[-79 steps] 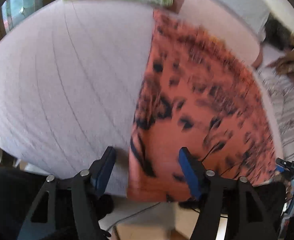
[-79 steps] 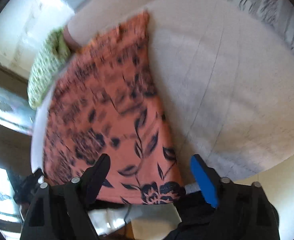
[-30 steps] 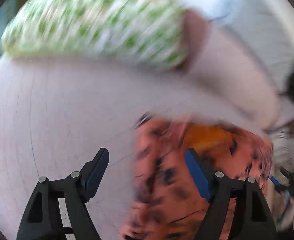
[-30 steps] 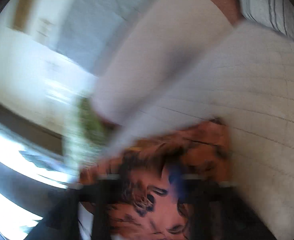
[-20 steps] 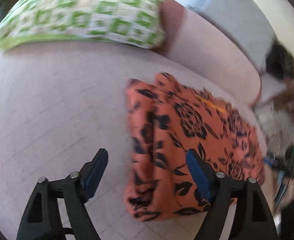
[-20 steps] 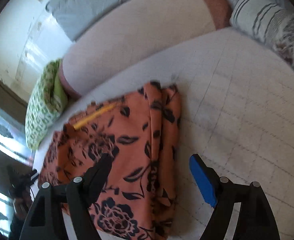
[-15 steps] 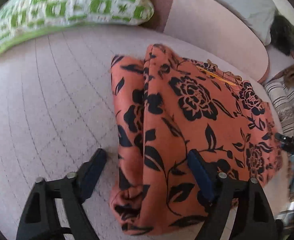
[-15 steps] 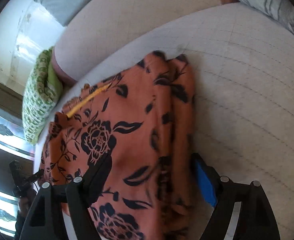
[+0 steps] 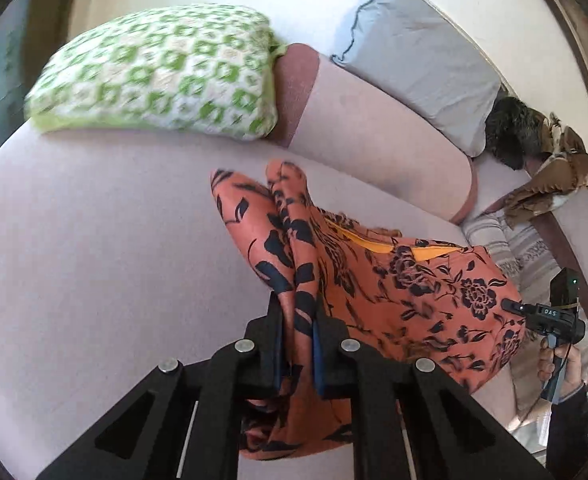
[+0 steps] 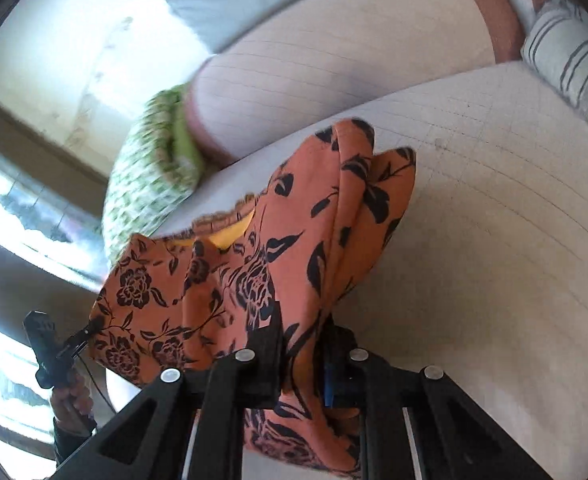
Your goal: Fold small clothes
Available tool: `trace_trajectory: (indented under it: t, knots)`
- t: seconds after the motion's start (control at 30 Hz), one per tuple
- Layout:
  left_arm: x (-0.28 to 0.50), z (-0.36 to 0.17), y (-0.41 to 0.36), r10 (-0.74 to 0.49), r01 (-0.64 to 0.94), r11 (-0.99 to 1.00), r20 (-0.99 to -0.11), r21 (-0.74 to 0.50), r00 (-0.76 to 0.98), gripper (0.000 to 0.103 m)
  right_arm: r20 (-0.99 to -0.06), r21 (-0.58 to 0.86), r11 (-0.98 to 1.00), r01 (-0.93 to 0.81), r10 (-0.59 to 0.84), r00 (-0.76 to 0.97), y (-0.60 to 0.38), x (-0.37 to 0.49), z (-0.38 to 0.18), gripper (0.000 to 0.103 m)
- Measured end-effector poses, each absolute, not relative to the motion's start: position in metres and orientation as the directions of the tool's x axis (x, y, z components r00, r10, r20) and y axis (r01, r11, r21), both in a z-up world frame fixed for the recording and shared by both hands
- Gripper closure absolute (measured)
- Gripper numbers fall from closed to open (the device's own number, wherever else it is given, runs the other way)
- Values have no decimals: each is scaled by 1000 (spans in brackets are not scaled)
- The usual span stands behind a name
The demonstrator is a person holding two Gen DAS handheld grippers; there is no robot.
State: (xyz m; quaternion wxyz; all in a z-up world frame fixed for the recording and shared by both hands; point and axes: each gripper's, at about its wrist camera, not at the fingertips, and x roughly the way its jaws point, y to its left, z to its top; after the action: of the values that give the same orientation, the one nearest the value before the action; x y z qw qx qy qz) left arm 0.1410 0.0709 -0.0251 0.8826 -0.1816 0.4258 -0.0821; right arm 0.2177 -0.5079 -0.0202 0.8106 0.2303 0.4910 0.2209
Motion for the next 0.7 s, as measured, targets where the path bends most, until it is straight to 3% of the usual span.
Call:
trace_trajectory:
  t: [0.1,0.13,0.17,0.2,0.23,0.27,0.37,0.5,0.63,0.7]
  knots:
    - [87,-64,80,-312,-38,913,-756,-405,575,85,-726,548,824,-146,555,406,-511,162,-38,81]
    - [73,-91,84,-306,-69,912,-785,-404,539,72,-742,528,835,-154,542,394,-511,151,-52,71]
    - [64,-121,89,-287,-107,920,-834,-377,471,63,-781,511,848,-137,525,338,-508,141,-79,47]
    - [56,-145,94,-254,-157,926,-874,-344,414,64,-823,492,865,-96,498,275,-507,133,-108,35]
    - [49,-145,99,-275,-150,913,-843,-380,463,63,-854,456,889,-49,452,256,-510,125,-128,33]
    - [45,-134,103,-251,-161,914,-832,-371,495,55,-829,454,890,-48,442,343,-516,115,-127,33]
    - [47,-91,105,-192,-132,934,-777,-333,599,45,-763,517,856,-12,467,447,-526,99,-107,33]
    - [73,-65,81,-227,27,963,-750,-270,621,44,-735,485,872,-63,446,510,-512,96,-80,33]
    - [120,-89,61,-210,81,977,-815,-198,539,45,-726,484,872,-76,449,521,-501,98,-75,33]
    - [135,-108,58,-191,55,981,-852,-188,487,51,-721,486,870,-86,454,523,-499,99,-77,33]
